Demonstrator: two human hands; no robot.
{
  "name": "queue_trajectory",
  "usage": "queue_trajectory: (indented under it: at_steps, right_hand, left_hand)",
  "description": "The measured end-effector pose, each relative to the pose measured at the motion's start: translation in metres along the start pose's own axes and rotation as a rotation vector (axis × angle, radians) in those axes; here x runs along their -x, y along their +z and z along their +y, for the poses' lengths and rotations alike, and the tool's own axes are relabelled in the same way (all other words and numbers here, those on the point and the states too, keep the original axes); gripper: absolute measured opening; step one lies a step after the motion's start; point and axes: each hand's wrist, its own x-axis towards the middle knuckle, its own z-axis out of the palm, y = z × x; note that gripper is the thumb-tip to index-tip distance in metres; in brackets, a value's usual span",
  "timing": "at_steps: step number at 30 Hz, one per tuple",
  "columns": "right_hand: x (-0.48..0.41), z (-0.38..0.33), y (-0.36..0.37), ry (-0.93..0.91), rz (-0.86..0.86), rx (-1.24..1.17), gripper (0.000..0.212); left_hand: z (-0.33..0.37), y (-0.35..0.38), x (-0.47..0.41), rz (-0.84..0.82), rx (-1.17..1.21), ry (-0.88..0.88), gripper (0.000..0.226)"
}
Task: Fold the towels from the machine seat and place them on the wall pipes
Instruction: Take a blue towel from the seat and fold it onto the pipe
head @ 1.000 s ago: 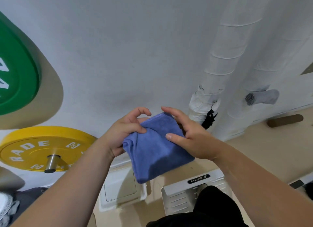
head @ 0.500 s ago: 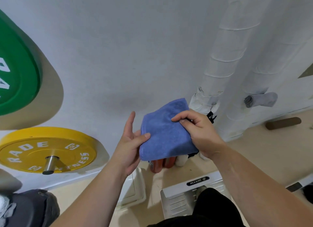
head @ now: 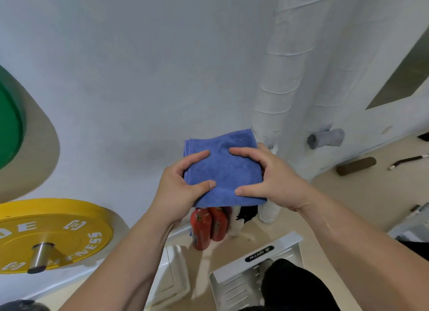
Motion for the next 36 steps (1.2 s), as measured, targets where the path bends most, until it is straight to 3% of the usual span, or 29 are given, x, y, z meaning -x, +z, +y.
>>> queue_trajectory:
  at_steps: [6, 12, 16, 21, 25, 29, 32, 36]
  right_hand:
    - [-0.005, -0.001, -0.042, -0.011, -0.03, 0.207, 0.094]
    - [-0.026, 0.011, -0.084, -0.188, 0.207, 0.192, 0.062]
    - [-0.039, 0.032, -0.127, -0.253, 0.258, 0.127, 0.062]
    - [-0.056, 0.067, -0.211, -0.337, 0.191, 0.21, 0.06]
    - [-0.065, 0.097, -0.288, -0.451, 0.172, 0.278, 0.043]
    - [-0.072, 0.121, -0.352, -0.528, 0.094, 0.293, 0.029]
    - [-0.074, 0.122, -0.38, -0.529, -0.015, 0.177, 0.028]
    - [-0.08, 0.102, -0.385, -0.586, 0.034, -0.033, 0.026]
  left_hand:
    - [0.024, 0.024, -0.02, 0.03, 0.046, 0.076, 0.062]
    - [0.049, 0.051, -0.048, -0.028, -0.36, 0.125, 0.074]
    - [0.067, 0.098, -0.076, 0.072, -0.537, 0.29, 0.061]
    - [0.084, 0.177, -0.111, 0.235, -0.675, 0.393, 0.038]
    - [0.097, 0.248, -0.136, 0.294, -0.668, 0.414, 0.033]
    - [0.113, 0.297, -0.152, 0.224, -0.63, 0.389, 0.033]
    - [0.134, 0.317, -0.154, 0.13, -0.545, 0.32, 0.027]
    - [0.162, 0.32, -0.154, 0.196, -0.451, 0.305, 0.023]
